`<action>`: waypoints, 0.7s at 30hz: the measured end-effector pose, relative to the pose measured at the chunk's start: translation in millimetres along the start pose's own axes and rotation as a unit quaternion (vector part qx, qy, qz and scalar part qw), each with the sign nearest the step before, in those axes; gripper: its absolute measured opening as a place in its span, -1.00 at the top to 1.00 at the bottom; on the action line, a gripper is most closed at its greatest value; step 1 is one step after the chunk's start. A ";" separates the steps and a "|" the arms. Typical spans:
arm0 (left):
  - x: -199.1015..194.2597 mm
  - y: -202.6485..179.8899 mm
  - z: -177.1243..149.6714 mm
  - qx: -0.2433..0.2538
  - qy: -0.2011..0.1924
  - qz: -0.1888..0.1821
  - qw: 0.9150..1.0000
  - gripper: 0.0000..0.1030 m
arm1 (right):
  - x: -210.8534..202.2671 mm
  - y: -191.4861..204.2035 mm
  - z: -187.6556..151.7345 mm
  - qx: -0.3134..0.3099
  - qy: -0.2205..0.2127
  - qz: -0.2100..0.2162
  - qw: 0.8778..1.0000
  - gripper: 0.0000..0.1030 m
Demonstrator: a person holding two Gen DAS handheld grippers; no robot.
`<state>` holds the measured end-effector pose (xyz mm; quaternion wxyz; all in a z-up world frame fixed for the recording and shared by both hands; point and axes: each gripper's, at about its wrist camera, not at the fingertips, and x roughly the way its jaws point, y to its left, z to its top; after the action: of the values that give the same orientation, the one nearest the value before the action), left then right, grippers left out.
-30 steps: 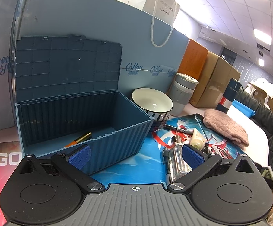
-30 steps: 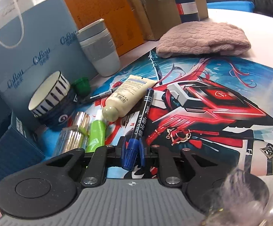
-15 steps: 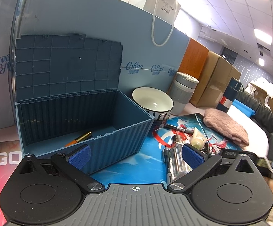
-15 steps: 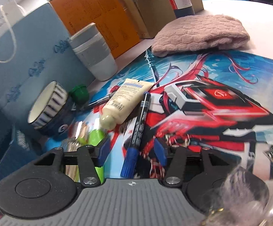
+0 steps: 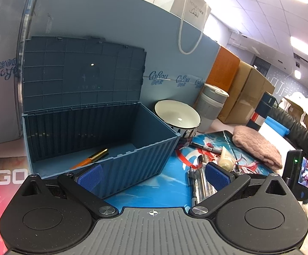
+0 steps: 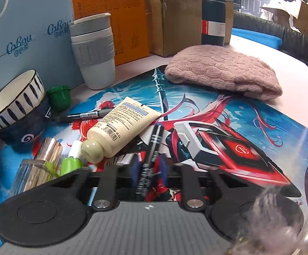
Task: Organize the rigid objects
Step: 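Lift the black marker with the right gripper and carry it over the box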
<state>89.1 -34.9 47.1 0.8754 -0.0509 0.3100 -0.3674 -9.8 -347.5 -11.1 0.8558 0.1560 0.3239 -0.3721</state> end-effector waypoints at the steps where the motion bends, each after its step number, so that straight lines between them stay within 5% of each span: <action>1: -0.6 0.1 0.3 0.000 -0.001 -0.001 1.000 -1.00 | -1.4 -0.9 -0.1 0.001 0.002 0.004 1.000 0.75; 15: -20.6 14.1 8.7 -0.024 -0.034 -0.001 0.999 -1.00 | -80.2 -8.5 5.6 0.038 -0.063 0.113 0.991 0.76; 21: -35.6 33.8 14.3 -0.051 -0.066 0.055 0.995 -1.00 | -114.5 7.4 18.0 0.031 -0.098 0.194 0.976 0.76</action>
<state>99.0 11.6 65.9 0.9091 -0.1020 0.2725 -0.2981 -55.2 -290.3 79.2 0.9339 0.2052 0.1905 -0.2224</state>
